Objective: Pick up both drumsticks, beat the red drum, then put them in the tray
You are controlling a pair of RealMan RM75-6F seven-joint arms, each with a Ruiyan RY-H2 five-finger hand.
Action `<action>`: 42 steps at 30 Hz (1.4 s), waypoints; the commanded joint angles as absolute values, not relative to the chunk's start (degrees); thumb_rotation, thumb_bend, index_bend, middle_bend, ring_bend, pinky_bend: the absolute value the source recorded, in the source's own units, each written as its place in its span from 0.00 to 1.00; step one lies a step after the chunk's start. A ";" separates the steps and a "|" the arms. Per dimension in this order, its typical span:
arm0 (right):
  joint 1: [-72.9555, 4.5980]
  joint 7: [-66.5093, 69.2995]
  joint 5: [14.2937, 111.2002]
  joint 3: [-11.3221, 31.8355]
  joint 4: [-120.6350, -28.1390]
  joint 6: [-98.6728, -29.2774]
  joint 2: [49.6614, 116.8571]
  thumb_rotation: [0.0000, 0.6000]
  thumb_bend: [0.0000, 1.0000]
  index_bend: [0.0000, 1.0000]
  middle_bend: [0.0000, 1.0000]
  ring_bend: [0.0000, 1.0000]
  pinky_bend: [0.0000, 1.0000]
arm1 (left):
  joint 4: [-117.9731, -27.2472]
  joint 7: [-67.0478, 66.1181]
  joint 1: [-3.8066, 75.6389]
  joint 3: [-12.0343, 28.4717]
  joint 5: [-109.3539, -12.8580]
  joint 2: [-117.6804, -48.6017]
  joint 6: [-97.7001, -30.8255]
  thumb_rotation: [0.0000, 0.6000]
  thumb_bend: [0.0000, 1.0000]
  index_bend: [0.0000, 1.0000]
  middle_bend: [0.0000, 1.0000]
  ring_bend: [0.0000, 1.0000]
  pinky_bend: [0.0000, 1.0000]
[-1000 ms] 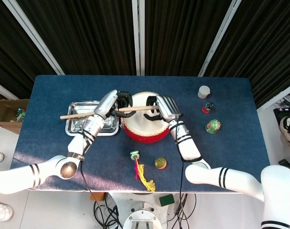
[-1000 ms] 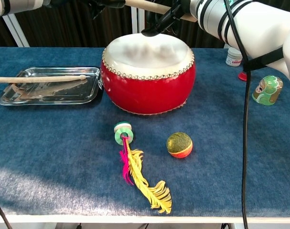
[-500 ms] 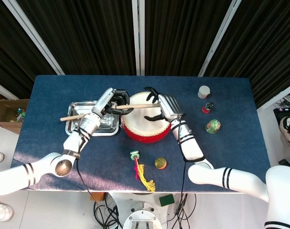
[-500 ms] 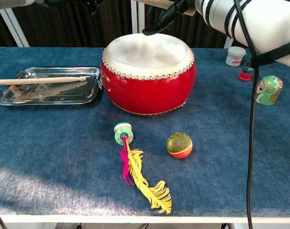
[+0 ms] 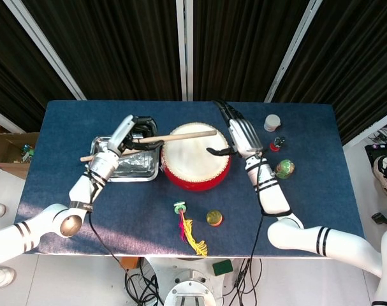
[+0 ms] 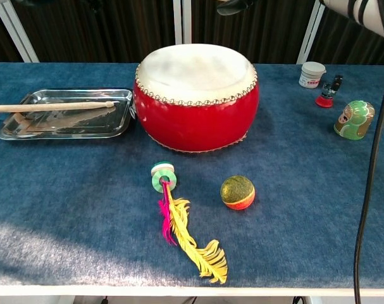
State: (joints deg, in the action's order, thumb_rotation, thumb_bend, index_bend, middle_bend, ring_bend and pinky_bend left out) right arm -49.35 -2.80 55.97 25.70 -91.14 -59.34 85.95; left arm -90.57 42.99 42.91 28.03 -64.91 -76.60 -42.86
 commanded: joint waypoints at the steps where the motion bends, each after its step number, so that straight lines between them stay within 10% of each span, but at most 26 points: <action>1: -47.37 -2.86 57.38 25.30 -93.99 -60.57 82.67 1.00 0.00 0.00 0.03 0.06 0.16 | -89.80 44.44 42.11 27.46 -65.53 -75.89 -43.14 1.00 0.39 0.80 0.79 0.70 0.71; 33: -28.84 12.65 72.00 18.00 -104.14 -69.68 62.74 1.00 0.00 0.00 0.03 0.06 0.16 | -56.33 62.63 35.64 15.02 -74.18 -82.56 -38.42 1.00 0.41 0.80 0.78 0.68 0.67; 42: -26.99 15.92 73.49 17.48 -103.63 -70.79 61.92 1.00 0.00 0.00 0.03 0.06 0.15 | -50.95 60.19 37.94 12.69 -77.31 -85.27 -38.06 1.00 0.38 0.72 0.64 0.46 0.49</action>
State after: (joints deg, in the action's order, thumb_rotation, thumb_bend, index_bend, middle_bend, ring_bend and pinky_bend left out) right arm -27.07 15.83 73.40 17.51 -103.66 -70.72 61.98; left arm -51.83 61.48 37.44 13.10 -76.97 -84.79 -37.95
